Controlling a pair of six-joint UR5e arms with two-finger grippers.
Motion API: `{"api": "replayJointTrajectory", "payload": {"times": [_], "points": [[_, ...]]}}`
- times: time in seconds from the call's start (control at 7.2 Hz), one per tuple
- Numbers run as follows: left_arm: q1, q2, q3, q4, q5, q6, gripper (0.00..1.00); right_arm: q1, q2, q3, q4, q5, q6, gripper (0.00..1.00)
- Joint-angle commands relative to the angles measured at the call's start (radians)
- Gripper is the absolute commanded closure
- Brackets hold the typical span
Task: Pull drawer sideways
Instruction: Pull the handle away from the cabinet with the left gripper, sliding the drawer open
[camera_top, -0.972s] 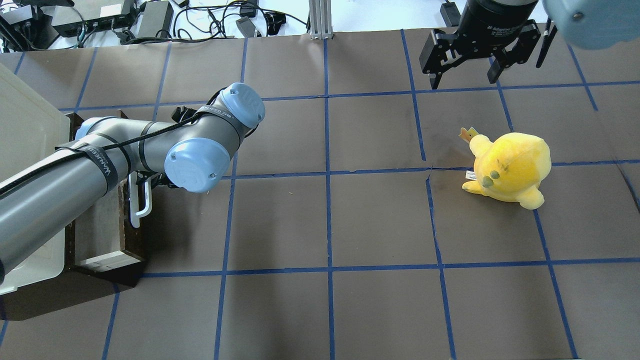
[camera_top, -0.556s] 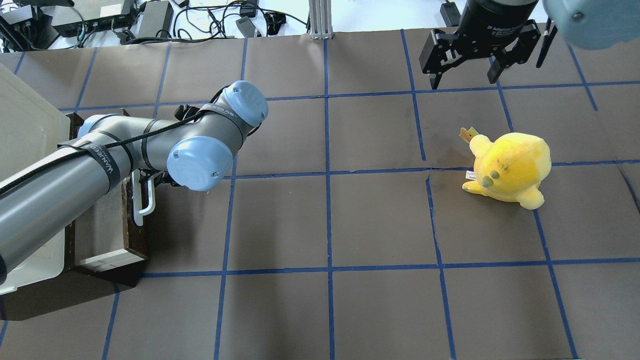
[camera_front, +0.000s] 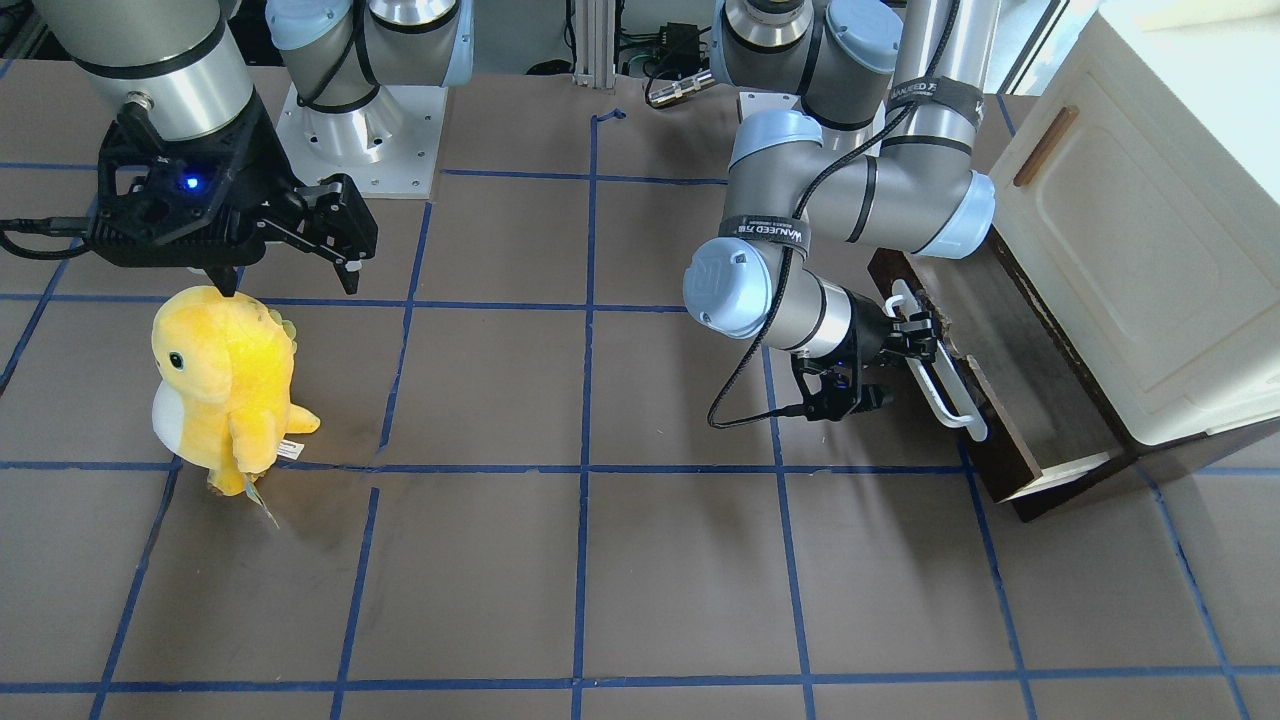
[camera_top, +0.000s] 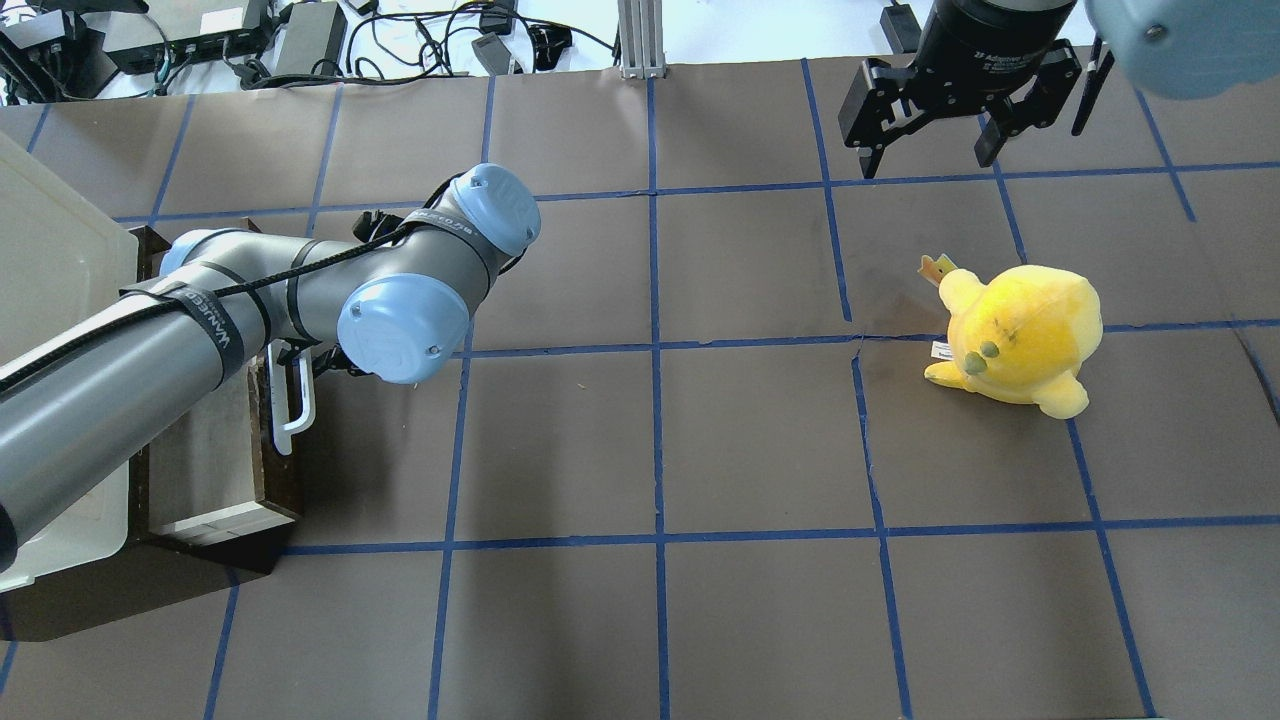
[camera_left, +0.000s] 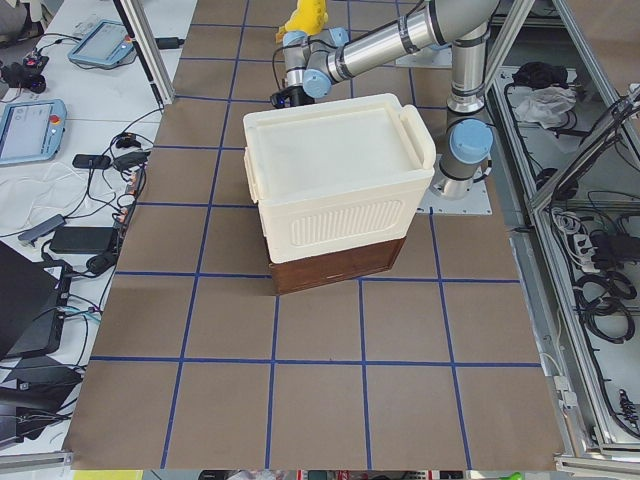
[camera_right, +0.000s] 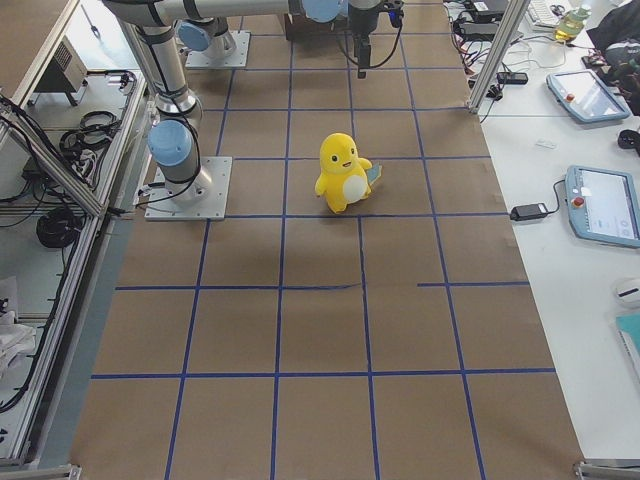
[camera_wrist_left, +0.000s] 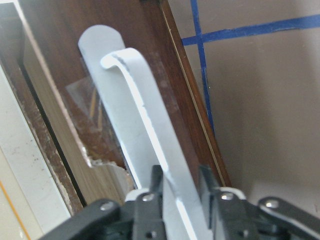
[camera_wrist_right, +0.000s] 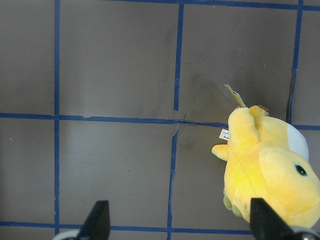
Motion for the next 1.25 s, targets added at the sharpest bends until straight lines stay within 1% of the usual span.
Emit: {"api": "replayJointTrajectory", "payload": {"times": [0.0,0.28,0.42,0.56,0.69,0.83,0.97,1.11], "points": [[-0.006,0.0,0.001,0.007,0.003,0.0,0.37,0.0,0.0,0.0,0.0,0.0,0.0,0.0],[-0.056,0.007,0.047,0.012,-0.009,0.009,0.37,0.0,0.0,0.0,0.0,0.0,0.0,0.0],[-0.074,0.011,0.088,0.012,-0.098,0.055,0.38,0.0,0.0,0.0,0.0,0.0,0.0,0.0],[-0.084,0.037,0.121,0.006,-0.274,0.089,0.38,0.0,0.0,0.0,0.0,0.0,0.0,0.0],[-0.085,0.075,0.142,-0.013,-0.397,0.097,0.38,0.0,0.0,0.0,0.0,0.0,0.0,0.0],[-0.085,0.118,0.165,-0.014,-0.47,0.154,0.38,0.0,0.0,0.0,0.0,0.0,0.0,0.0],[-0.078,0.172,0.191,-0.017,-0.577,0.196,0.38,0.0,0.0,0.0,0.0,0.0,-0.002,0.0],[-0.059,0.216,0.234,-0.081,-0.646,0.196,0.36,0.0,0.0,0.0,0.0,0.0,0.0,0.0]]}}
